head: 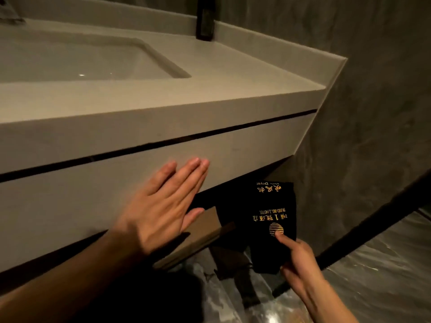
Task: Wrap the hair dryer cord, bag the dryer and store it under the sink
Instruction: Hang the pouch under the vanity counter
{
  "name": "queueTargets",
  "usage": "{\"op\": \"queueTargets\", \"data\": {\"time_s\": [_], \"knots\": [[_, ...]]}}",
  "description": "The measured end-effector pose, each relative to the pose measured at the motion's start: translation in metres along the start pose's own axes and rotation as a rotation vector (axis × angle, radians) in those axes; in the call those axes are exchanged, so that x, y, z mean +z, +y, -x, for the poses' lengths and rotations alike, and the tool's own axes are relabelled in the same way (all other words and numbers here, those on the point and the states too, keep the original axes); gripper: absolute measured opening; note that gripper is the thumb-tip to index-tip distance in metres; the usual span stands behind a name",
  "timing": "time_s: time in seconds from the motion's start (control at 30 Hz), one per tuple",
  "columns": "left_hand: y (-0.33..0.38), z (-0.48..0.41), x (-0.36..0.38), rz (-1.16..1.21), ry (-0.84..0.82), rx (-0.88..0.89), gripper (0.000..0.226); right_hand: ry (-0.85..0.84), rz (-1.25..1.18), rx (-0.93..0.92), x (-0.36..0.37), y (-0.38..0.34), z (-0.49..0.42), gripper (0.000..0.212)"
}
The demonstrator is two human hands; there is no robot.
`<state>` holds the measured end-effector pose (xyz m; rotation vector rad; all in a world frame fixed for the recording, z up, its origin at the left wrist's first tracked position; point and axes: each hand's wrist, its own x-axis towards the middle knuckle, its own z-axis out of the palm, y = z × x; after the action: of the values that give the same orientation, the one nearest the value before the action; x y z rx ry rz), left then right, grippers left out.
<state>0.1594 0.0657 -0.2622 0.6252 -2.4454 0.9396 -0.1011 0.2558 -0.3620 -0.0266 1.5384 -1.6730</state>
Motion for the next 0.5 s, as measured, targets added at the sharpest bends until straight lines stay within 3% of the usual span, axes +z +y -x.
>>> {"op": "queueTargets", "data": {"time_s": [0.17,0.5], "knots": [[0.004,0.004,0.003,-0.201,0.023,-0.021,0.081,-0.029,-0.029,-0.055,0.030,0.017,-0.050,0.022],[0.007,0.003,0.003,-0.233,0.088,-0.007,0.078,0.049,0.024,-0.050,0.077,0.028,-0.117,0.038]]}}
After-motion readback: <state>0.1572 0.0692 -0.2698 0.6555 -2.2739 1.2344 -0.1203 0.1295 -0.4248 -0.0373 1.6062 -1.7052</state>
